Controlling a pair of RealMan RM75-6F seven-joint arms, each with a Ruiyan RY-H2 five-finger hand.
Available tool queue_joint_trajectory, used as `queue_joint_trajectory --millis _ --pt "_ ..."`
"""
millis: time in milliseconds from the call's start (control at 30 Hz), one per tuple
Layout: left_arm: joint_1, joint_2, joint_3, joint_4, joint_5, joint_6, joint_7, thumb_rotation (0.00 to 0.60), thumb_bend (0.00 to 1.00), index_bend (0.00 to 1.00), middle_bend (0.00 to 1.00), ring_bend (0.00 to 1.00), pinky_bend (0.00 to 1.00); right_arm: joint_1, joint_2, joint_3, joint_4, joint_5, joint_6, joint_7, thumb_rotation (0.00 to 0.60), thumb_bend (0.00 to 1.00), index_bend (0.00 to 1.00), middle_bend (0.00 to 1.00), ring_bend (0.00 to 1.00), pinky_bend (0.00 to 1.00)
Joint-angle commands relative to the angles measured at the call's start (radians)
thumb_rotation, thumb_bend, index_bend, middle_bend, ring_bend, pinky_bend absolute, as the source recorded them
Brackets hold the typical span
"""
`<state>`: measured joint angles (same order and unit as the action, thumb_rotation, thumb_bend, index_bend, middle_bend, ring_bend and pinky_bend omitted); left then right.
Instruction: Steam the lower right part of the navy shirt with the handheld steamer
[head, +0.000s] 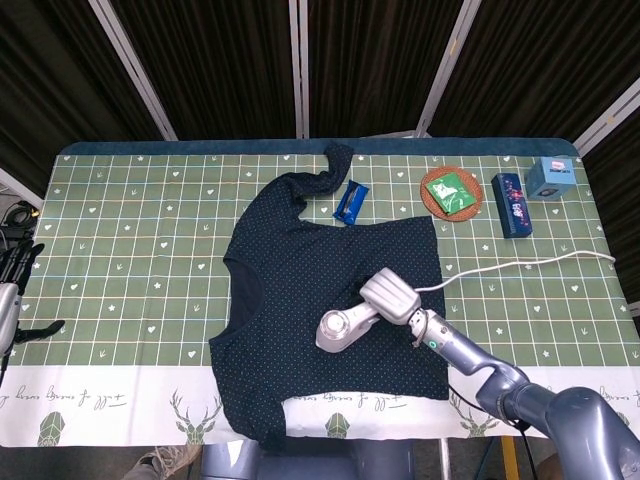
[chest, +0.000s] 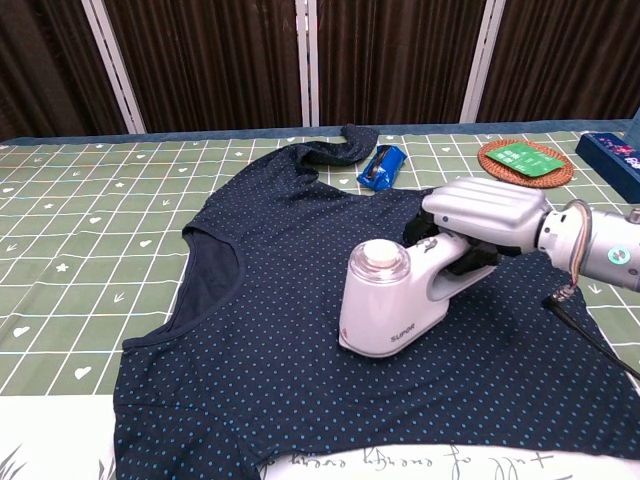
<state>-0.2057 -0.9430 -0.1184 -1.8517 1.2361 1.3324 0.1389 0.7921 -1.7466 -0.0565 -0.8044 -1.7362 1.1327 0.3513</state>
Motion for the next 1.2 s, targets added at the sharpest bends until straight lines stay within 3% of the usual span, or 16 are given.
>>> queue_joint_trajectory --millis 33,267,800,1200 --pt "-0.001 -0.001 0.001 0.000 -0.001 -0.001 0.003 0.600 0.00 0.00 0.00 0.00 0.00 -0.009 -0.009 -0.015 0.027 -0.008 0.015 0.031 0.600 1.00 0.81 0.64 0.61 0.90" --pt "-0.003 -0.006 0.003 0.000 0.001 -0.003 0.012 0.600 0.00 0.00 0.00 0.00 0.00 -0.039 -0.024 -0.040 0.092 -0.013 0.045 0.087 0.600 1.00 0.81 0.64 0.61 0.90" --pt "-0.008 -0.017 0.009 0.002 0.001 -0.006 0.033 0.600 0.00 0.00 0.00 0.00 0.00 -0.115 -0.099 -0.077 0.390 -0.032 0.163 0.188 0.600 1.00 0.80 0.64 0.61 0.90" --pt "-0.010 -0.019 0.011 -0.003 0.003 -0.008 0.039 0.600 0.00 0.00 0.00 0.00 0.00 -0.126 -0.115 -0.105 0.465 -0.049 0.178 0.234 0.600 1.00 0.80 0.64 0.61 0.90"
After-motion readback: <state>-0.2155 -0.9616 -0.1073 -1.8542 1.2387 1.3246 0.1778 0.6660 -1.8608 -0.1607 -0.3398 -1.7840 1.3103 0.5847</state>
